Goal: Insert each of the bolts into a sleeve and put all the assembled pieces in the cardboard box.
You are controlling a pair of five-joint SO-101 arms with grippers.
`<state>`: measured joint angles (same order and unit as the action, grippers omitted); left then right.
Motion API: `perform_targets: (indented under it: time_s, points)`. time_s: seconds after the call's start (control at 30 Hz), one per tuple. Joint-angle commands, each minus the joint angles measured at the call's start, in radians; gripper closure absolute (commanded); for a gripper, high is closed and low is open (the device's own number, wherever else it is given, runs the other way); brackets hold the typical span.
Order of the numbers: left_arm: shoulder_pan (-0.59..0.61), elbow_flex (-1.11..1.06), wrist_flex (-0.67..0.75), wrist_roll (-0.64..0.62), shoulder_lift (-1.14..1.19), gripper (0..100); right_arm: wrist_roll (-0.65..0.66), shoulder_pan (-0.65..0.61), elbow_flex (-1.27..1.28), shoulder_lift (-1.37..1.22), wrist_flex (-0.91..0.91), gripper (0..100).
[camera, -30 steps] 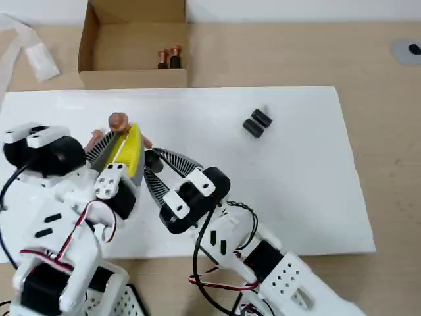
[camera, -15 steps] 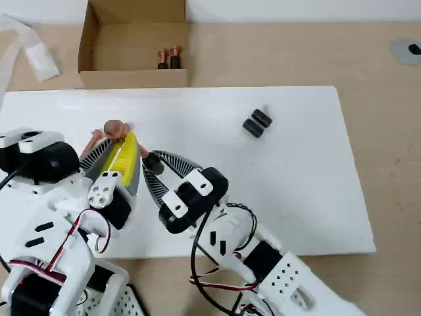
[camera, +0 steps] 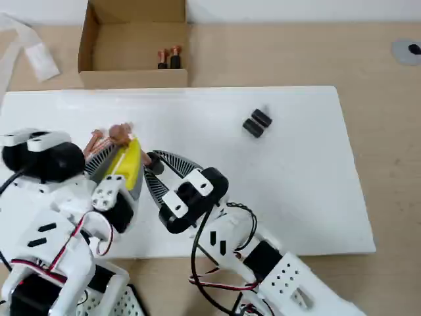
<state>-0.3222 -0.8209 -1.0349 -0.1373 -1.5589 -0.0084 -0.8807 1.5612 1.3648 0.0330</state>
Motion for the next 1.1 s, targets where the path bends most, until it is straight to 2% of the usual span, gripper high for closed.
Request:
perform_targets:
  time_s: [0.0,0.13,0.37,0.5,0.83,1.07]
  points:
    - [-0.051,0.072,-0.017,-0.003,0.005,99,0.003,0.016,-0.005,0.027,0.028,98.9]
    - [-0.049,0.064,-0.014,0.003,0.005,99,0.003,0.016,-0.005,0.027,0.028,98.9]
    - [0.032,0.055,-0.008,0.005,0.005,99,0.003,0.016,-0.007,0.027,0.028,98.9]
    - [0.069,0.021,0.048,0.002,0.005,99,0.003,0.016,-0.007,0.027,0.028,98.9]
    - [-0.026,0.0,0.051,-0.005,0.005,99,0.003,0.016,-0.007,0.027,0.028,98.9]
    - [-0.023,-0.041,0.058,0.003,0.007,99,0.003,0.016,-0.007,0.027,0.028,98.9]
